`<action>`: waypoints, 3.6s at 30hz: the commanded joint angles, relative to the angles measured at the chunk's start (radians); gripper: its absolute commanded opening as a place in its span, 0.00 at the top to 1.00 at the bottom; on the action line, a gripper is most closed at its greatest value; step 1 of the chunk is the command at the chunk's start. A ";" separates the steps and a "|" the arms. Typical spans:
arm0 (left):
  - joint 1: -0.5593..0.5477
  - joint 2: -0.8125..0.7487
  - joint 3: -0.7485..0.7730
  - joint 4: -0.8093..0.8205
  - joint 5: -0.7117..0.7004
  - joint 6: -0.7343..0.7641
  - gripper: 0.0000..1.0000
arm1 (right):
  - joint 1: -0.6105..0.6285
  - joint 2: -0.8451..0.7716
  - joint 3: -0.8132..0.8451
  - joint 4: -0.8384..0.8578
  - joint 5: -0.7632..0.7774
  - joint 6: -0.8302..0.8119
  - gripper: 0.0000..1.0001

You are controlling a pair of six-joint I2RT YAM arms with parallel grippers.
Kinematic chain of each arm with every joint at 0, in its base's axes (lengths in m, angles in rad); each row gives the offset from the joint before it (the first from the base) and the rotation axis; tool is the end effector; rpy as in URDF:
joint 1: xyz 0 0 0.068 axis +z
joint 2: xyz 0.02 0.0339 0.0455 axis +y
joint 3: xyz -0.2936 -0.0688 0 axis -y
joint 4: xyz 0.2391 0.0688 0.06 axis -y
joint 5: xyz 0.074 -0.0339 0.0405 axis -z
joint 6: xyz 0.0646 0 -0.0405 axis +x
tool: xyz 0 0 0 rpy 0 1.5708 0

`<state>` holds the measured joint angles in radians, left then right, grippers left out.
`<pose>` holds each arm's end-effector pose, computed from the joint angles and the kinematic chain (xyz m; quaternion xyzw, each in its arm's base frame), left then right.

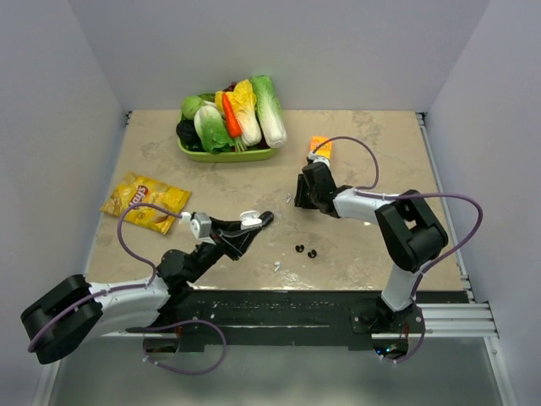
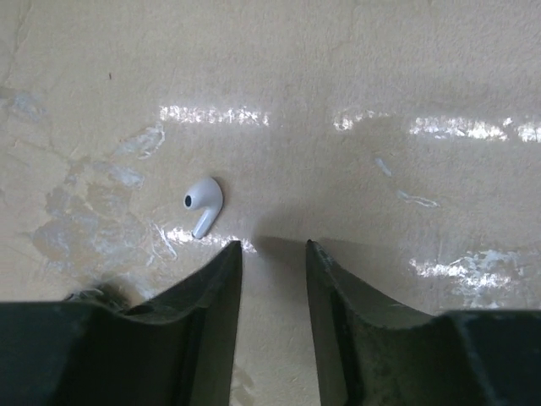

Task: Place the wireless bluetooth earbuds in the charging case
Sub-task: Adjust the earbud at the center of the board, then pick up the earbud from the center of the board, then place the earbud in the charging case.

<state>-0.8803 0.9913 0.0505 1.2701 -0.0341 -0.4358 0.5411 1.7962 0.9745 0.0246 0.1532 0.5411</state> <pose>0.1161 -0.1371 0.2461 0.1147 0.5703 -0.4896 0.6496 0.3383 0.1918 0.1668 0.0289 0.9234 0.1330 0.3589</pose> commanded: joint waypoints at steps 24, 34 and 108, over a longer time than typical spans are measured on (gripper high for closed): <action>-0.006 -0.042 -0.195 0.284 -0.043 0.058 1.00 | 0.034 0.126 0.210 -0.064 0.055 0.092 0.51; -0.006 -0.046 -0.193 0.264 -0.041 0.057 1.00 | 0.040 0.135 0.178 -0.060 0.055 0.034 0.64; -0.014 0.225 0.153 0.420 0.029 0.242 1.00 | 0.258 -0.925 -0.040 0.051 0.014 -0.277 1.00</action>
<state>-0.8871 1.1770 0.0906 1.2591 -0.0437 -0.2821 0.7830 0.8989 0.8841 0.0662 0.2375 0.3103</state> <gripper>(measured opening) 0.356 0.196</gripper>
